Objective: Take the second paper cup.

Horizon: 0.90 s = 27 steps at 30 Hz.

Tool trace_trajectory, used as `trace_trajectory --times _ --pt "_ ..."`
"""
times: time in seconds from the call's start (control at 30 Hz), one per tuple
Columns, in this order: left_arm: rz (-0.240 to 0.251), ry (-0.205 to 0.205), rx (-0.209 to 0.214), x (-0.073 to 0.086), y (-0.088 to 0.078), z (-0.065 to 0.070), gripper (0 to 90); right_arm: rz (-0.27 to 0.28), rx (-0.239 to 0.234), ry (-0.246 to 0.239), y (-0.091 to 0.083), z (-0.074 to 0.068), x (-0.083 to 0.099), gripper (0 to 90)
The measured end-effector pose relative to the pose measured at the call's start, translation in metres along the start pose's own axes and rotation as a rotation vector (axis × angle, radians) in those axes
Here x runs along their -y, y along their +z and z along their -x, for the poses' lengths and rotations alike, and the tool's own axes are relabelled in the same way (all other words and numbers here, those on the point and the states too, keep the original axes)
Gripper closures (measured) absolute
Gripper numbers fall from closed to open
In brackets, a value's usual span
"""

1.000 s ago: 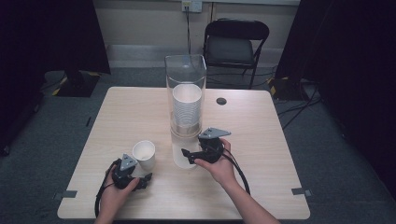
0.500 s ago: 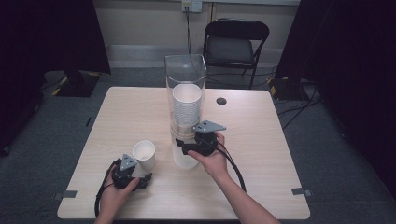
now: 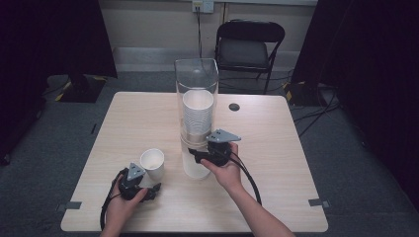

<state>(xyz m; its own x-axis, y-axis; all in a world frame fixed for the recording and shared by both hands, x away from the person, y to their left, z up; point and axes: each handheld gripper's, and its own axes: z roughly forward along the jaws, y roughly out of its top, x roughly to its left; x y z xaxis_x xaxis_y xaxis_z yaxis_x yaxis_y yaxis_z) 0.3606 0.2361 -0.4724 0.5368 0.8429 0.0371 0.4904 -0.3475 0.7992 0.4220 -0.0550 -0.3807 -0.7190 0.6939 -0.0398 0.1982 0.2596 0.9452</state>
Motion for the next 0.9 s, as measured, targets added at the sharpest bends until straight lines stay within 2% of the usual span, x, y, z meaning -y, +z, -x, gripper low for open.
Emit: trace_trajectory --times 0.37,0.43,0.47,0.5,0.53,0.57,0.73,0.9 --pt "-0.001 0.001 0.000 0.000 0.000 0.000 14.0 -0.016 -0.006 0.008 -0.001 0.001 0.002 35.9" --pt "-0.001 -0.001 0.000 0.000 0.000 0.000 14.0 -0.054 -0.010 0.013 0.001 0.002 0.005 36.9" --pt "0.000 0.000 0.000 0.000 0.000 0.000 14.0 -0.118 -0.004 0.002 0.005 0.004 0.015 36.9" --pt "0.000 -0.001 0.000 0.000 0.000 0.000 14.0 -0.091 -0.014 0.025 0.006 0.005 0.024 36.9" --pt "-0.001 -0.001 0.000 0.000 0.000 0.000 14.0 -0.085 -0.010 0.026 0.005 0.003 0.024 36.9" --pt "-0.002 0.000 0.000 0.000 0.000 0.000 14.0 -0.100 -0.016 0.012 0.003 0.002 0.023 36.9" --pt "-0.001 -0.001 0.001 0.000 0.000 0.000 14.0 -0.106 -0.028 -0.001 0.002 0.005 0.022 36.9" --pt "-0.001 -0.001 -0.001 0.000 0.000 0.000 14.0 -0.080 -0.030 -0.003 0.002 0.006 0.026 36.8"
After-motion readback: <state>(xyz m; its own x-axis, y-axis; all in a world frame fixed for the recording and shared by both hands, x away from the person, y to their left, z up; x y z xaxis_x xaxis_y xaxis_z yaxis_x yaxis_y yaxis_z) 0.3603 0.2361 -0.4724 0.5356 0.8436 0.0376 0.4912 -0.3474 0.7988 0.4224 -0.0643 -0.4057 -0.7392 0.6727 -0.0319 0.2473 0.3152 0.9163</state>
